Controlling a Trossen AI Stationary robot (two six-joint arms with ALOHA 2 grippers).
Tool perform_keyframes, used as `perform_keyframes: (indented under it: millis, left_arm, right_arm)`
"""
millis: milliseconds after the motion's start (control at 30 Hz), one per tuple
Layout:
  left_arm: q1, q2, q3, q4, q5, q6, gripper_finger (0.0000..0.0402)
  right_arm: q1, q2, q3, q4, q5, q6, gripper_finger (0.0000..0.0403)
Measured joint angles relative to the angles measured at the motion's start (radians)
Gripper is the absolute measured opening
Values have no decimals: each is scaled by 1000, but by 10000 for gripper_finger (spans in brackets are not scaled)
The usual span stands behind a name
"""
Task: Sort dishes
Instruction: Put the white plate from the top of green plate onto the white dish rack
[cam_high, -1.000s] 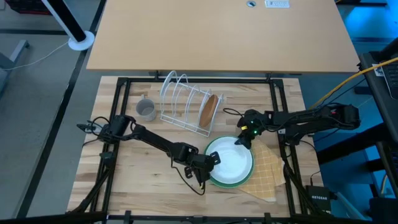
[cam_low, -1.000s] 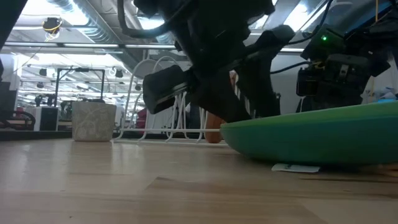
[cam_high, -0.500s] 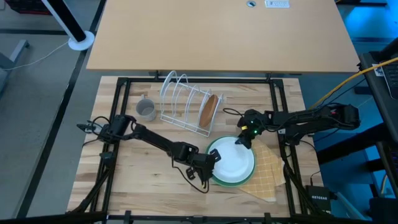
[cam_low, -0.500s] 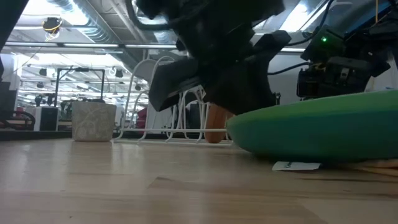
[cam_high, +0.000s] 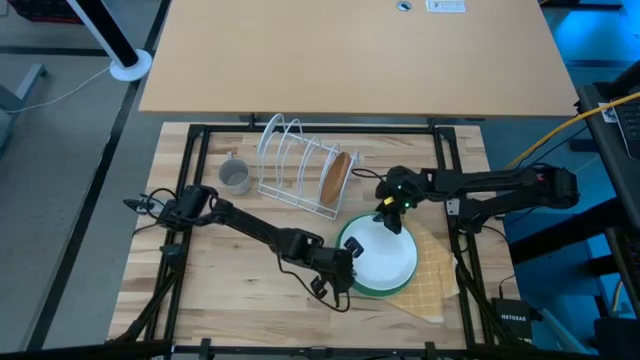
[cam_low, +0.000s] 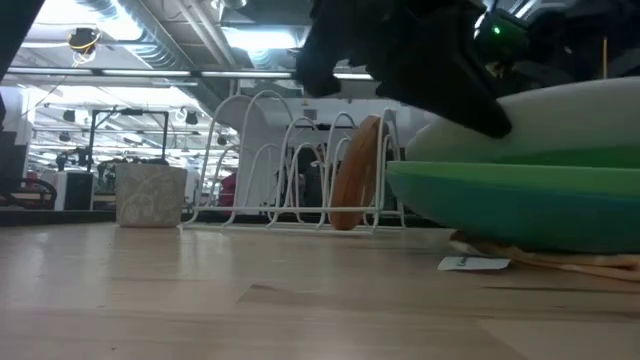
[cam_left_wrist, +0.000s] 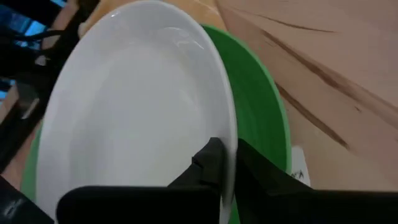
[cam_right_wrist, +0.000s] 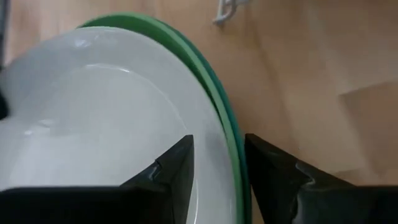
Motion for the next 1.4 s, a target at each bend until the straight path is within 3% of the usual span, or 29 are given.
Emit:
perform_keyframes:
  millis: [200,500,833,1000,1133,1400]
  left_arm:
    - [5,0,11,-14,-18,-51,5]
    - [3,-1,11,-27,-5,-65,4]
    - [11,-40,11,-13,-7,-149,4]
    - [33,-83,11,-24,-11,-255,4]
    - [55,-106,11,-21,-14,-307,4]
    - [89,-144,11,-27,-21,-380,4]
  right_arm:
    - [2,-4,116,-128,56,-74,145]
    - [2,-2,135,-177,50,-101,145]
    - [10,-110,166,-180,-137,-135,145]
    - [77,-215,200,-176,-135,-170,145]
    - [161,-279,205,-189,-72,-173,145]
    - [337,-298,205,-274,-20,-154,145]
